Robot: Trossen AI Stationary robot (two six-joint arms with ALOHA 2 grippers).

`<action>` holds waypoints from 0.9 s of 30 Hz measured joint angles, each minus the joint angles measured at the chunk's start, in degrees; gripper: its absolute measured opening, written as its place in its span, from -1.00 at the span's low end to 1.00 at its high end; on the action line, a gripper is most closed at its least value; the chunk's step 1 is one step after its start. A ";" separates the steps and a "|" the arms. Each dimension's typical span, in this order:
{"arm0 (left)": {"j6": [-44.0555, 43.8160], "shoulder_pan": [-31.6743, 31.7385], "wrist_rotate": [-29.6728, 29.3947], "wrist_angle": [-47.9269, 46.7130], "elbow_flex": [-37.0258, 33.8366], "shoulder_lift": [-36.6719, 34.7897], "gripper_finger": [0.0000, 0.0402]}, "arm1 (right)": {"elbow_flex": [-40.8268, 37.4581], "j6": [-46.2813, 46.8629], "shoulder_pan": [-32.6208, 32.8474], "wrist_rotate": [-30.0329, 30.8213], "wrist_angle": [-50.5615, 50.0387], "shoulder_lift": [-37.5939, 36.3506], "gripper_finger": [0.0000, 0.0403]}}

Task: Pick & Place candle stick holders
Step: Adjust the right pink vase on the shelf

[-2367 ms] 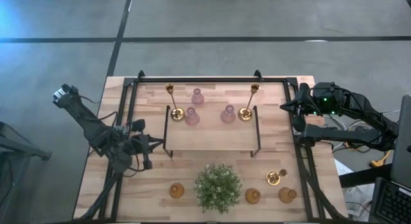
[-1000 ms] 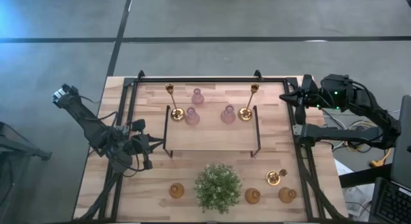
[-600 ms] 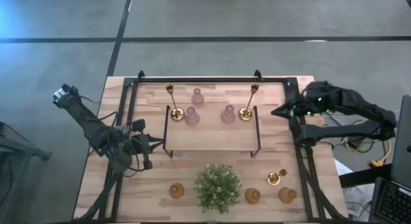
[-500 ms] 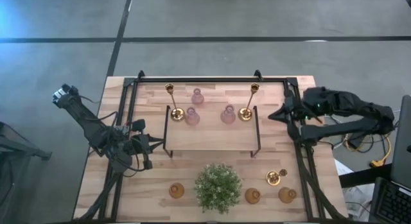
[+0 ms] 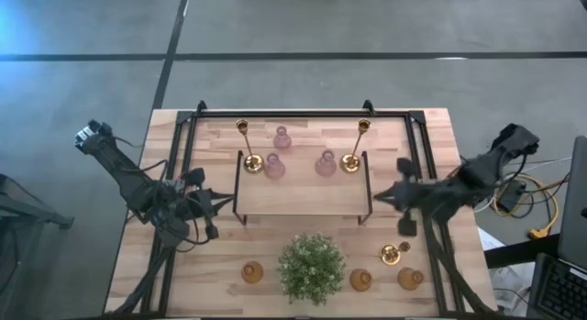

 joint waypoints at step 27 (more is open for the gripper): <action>-0.01 0.00 -1.97 0.06 0.00 0.11 -0.90 | 44.14 3.86 -18.88 0.41 -36.07 47.18 -0.67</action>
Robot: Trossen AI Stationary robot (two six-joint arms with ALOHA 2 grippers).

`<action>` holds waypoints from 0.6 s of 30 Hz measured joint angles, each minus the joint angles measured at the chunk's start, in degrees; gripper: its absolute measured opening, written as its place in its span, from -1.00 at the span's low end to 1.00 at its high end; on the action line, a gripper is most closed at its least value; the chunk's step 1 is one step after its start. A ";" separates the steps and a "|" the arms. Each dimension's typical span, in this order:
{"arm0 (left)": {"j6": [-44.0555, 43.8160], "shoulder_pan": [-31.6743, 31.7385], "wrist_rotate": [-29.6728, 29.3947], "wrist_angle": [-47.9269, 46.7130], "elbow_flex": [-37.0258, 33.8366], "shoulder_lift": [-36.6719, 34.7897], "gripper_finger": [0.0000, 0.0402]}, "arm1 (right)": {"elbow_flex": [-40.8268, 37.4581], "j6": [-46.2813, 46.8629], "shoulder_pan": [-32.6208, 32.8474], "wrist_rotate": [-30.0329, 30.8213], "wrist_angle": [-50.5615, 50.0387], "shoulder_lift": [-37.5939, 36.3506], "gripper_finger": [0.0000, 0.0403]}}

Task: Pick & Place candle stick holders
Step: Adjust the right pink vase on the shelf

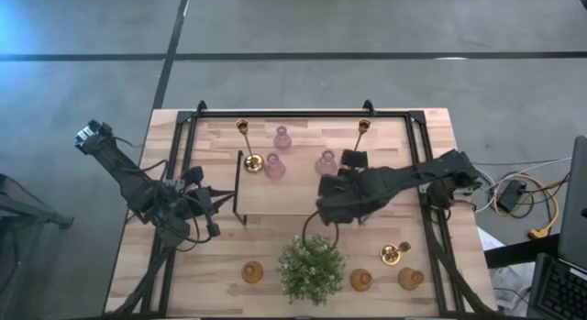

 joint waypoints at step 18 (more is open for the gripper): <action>0.00 0.00 0.00 -0.01 0.00 0.04 -0.91 | 9.85 -4.22 -1.47 3.16 -0.21 9.11 -0.11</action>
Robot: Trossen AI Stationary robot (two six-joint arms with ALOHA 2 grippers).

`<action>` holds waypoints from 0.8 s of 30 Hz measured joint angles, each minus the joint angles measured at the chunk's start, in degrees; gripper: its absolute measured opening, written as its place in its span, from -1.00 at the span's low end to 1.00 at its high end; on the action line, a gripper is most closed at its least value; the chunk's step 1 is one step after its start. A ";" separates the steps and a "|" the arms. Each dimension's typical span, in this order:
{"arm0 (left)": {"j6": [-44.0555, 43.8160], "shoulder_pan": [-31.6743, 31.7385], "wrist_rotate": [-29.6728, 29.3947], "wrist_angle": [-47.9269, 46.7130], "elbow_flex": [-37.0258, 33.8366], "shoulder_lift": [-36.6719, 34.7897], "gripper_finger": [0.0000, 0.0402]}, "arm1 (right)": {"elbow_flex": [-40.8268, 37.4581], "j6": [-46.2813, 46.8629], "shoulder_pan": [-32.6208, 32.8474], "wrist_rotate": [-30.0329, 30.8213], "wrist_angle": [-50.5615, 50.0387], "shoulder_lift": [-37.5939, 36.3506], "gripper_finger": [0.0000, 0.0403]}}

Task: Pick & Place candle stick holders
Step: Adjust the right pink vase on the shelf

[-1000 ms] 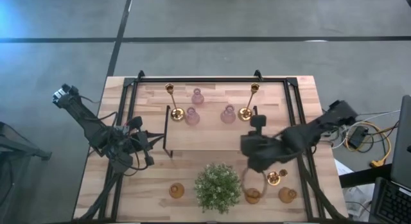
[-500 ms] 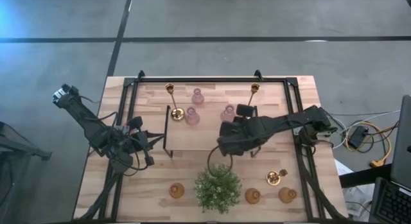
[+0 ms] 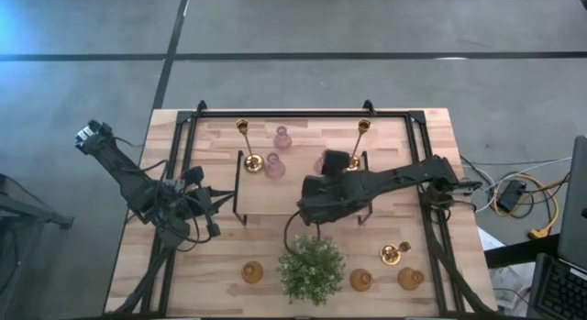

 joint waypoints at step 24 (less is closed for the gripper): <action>0.00 0.00 0.00 0.00 -0.02 0.00 -0.91 | 2.53 0.66 -2.03 -0.24 0.00 -2.25 -0.18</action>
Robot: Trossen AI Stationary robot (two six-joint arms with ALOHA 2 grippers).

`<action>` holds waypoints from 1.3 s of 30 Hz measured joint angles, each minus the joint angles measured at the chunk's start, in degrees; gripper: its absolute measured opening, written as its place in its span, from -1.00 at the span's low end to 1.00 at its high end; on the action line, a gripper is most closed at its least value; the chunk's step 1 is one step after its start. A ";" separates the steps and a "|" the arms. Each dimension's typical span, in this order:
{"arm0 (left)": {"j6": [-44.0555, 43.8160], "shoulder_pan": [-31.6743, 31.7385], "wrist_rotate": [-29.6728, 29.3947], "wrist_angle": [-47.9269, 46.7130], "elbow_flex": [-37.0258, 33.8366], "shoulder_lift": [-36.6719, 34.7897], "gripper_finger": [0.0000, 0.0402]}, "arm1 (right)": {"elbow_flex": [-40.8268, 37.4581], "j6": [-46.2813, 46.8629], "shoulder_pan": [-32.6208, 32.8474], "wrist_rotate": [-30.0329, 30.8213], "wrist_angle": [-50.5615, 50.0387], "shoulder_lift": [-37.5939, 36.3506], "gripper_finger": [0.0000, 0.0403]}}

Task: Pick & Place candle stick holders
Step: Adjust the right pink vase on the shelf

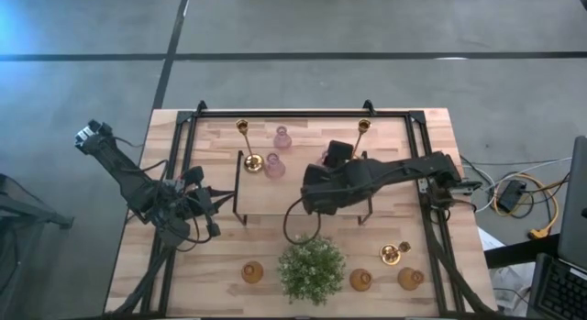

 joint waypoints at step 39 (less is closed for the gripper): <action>0.00 0.00 0.02 -0.01 -0.02 0.00 -0.90 | -4.29 -8.18 -7.60 -5.28 0.01 0.40 -0.17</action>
